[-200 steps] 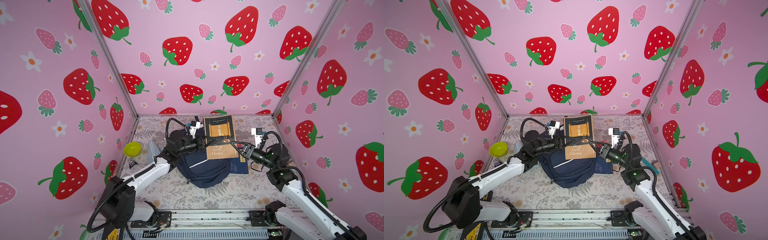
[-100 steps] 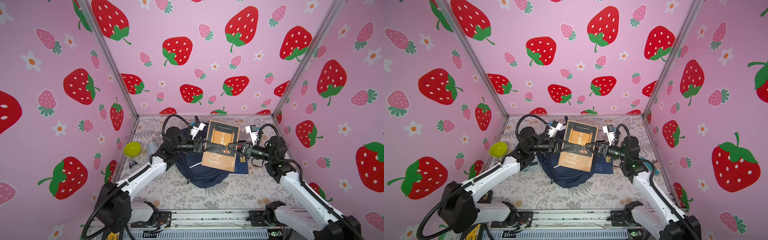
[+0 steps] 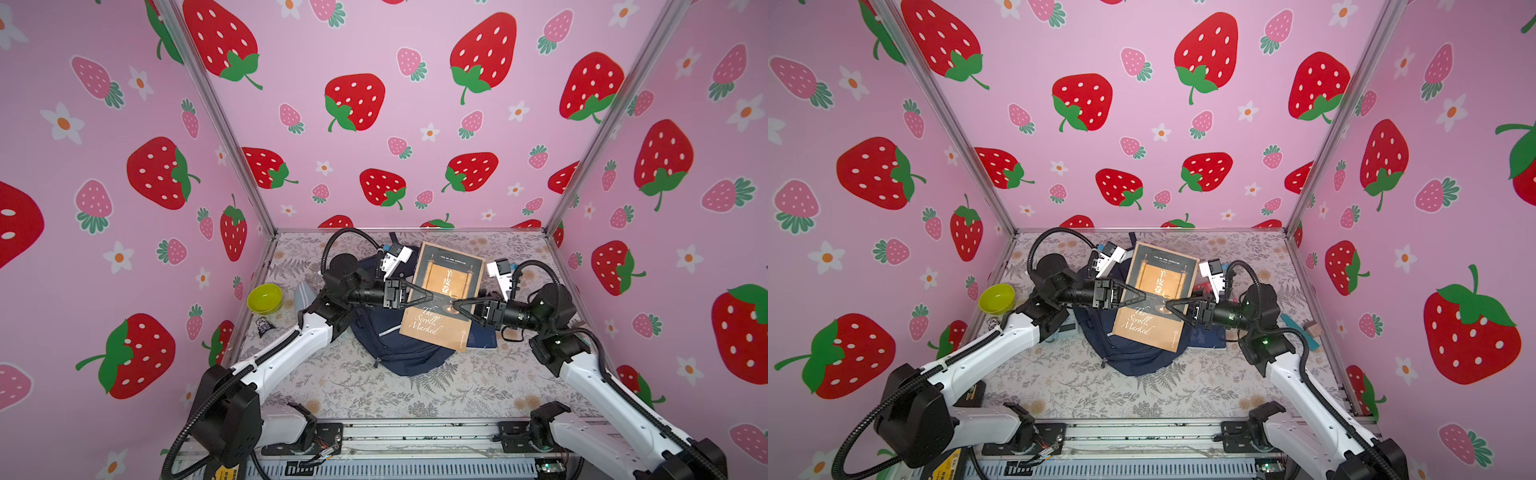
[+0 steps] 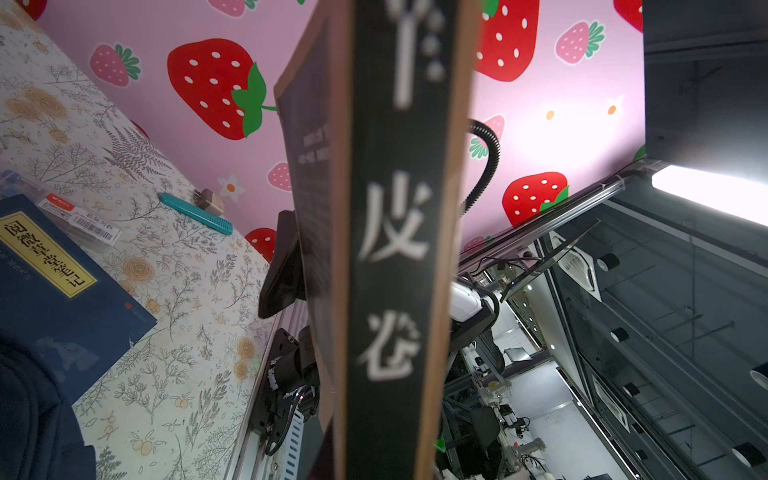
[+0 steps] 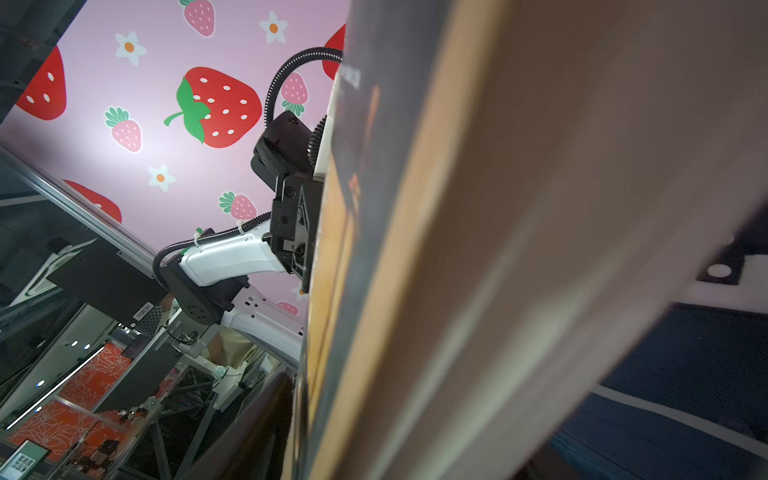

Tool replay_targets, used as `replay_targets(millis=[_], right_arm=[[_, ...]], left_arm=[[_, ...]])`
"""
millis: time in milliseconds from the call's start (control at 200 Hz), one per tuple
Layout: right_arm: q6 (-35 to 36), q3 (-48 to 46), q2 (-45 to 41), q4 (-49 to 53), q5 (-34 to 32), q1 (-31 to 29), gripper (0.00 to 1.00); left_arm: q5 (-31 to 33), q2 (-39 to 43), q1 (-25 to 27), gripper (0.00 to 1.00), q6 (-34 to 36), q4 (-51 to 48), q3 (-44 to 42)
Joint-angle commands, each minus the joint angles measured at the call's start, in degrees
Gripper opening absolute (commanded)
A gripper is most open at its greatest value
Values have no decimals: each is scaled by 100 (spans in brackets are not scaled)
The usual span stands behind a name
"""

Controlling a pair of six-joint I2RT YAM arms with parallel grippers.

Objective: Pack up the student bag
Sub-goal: 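Lift the brown book above the backpack opening with the right gripper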

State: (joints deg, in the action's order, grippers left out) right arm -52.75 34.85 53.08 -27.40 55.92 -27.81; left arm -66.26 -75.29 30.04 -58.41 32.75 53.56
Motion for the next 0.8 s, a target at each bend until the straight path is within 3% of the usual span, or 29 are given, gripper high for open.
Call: replay_targets(millis=[0, 225, 315, 385, 450, 535, 650, 730, 795], right_arm=[[-289, -160, 8, -681, -131, -116, 57], [-414, -221, -43, -1156, -148, -135, 23], [-425, -198, -232, -1180, -163, -145, 22], [-446, -195, -233, -1179, -229, -145, 32], [-480, -182, -174, -1226, -231, -145, 33], [-431, -184, -140, -1291, -291, -141, 22], [-220, -180, -190, -987, -677, -145, 3], [-39, -151, -240, -583, -1115, -135, 0], [103, -99, -261, 17, -1640, -106, 0]], left_arm=[[-202, 101, 18, 0, -91, 663, 220], [-173, 140, 13, 0, 179, 302, 180], [-160, 94, 19, 0, 216, 277, 185], [-165, 28, 18, 0, 242, 253, 190], [-160, -32, 15, 0, 233, 257, 190], [-124, -77, 11, 0, 389, 85, 170], [176, -118, -29, 0, 1048, -983, 314], [1010, -101, -83, 33, 2072, -2704, 622], [2330, -107, -82, 49, 2907, -4133, 928]])
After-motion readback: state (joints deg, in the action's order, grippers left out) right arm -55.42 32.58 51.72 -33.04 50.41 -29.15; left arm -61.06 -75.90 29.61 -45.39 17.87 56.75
